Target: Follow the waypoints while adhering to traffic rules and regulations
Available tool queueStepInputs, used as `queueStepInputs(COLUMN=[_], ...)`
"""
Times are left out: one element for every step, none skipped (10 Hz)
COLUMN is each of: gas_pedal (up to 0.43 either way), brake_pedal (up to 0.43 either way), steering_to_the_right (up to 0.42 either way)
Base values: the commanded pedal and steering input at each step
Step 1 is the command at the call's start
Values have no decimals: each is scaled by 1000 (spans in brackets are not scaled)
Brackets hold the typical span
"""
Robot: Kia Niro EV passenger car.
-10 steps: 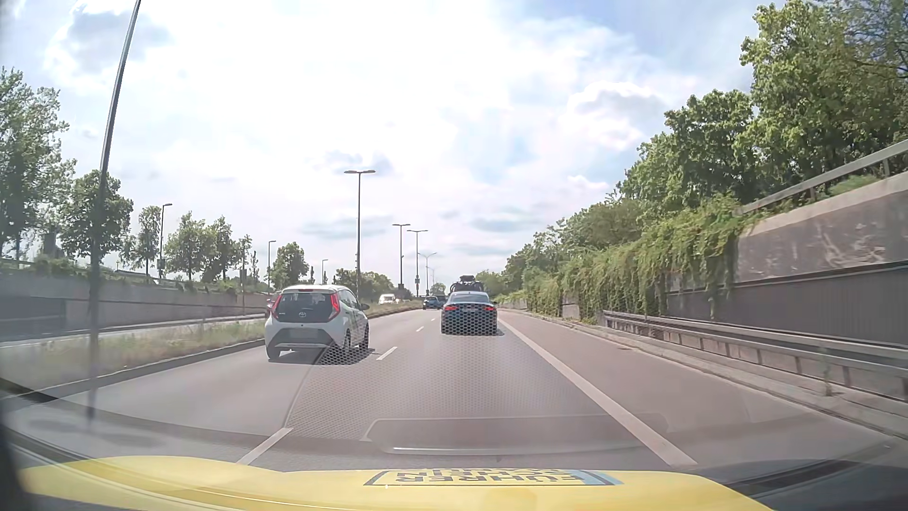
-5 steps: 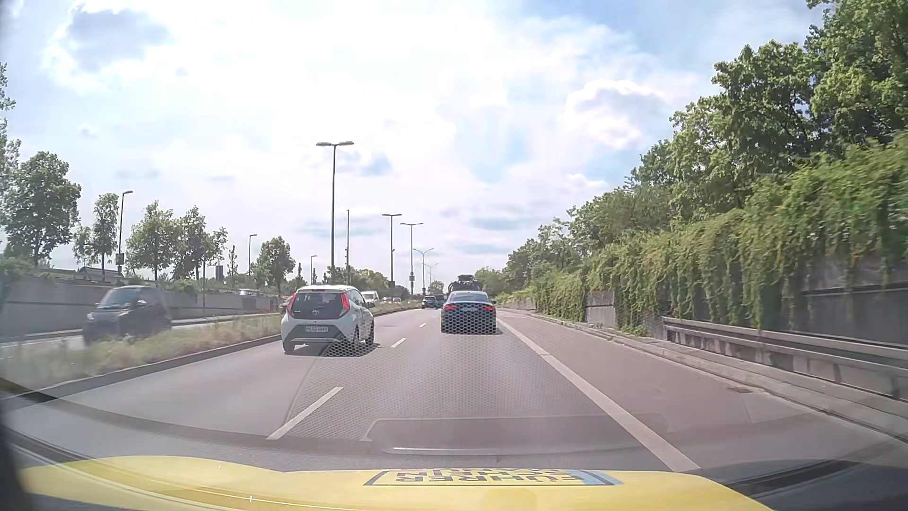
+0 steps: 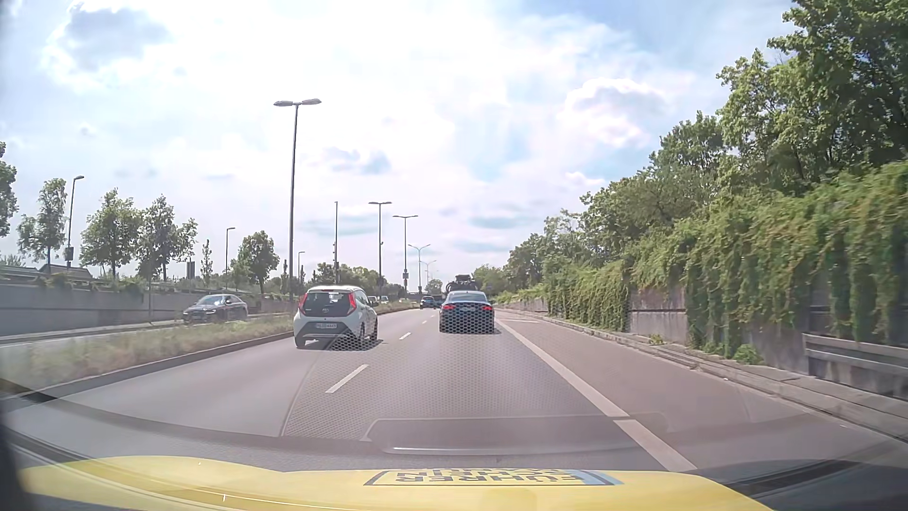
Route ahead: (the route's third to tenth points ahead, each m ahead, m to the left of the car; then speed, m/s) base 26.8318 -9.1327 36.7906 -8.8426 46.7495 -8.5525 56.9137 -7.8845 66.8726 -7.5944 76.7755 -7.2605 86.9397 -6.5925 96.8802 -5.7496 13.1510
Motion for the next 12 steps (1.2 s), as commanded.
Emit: queueStepInputs(gas_pedal=[150,150,150,150,138,138,138,130,118,118,110,98], brake_pedal=[0,0,0,0,0,0,0,0,0,0,0,0], steering_to_the_right=[0,0,0,-1,-2,-2,-2,-2,-2,-2,-2,-2])
